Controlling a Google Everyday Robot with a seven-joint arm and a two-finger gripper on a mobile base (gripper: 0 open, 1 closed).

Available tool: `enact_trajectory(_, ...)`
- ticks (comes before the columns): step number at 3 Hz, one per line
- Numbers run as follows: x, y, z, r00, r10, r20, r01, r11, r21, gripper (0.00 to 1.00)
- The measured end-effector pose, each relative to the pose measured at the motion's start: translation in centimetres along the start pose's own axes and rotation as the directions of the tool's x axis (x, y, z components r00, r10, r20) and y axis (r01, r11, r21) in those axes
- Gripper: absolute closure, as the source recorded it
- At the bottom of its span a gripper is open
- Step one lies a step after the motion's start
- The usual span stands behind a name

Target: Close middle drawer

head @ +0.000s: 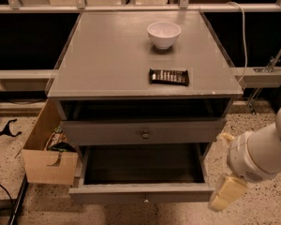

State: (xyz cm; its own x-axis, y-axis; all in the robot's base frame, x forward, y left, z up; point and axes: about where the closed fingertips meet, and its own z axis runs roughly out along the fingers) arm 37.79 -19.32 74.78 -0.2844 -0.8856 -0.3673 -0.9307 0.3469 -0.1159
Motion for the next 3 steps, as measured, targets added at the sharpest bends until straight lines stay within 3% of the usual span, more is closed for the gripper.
enact_trajectory(1, 2.2, 2.7, 6.4, 0.997, 0.015, 0.08, -0.012, 0.999, -0.042, 0.27)
enact_trajectory(2, 3.4, 4.2, 10.4, 0.992, 0.016, 0.128, -0.007, 0.9976, -0.069, 0.5)
enact_trajectory(3, 5.2, 6.9, 17.3, 0.988, 0.009, 0.155, 0.007, 0.9945, -0.105, 0.81)
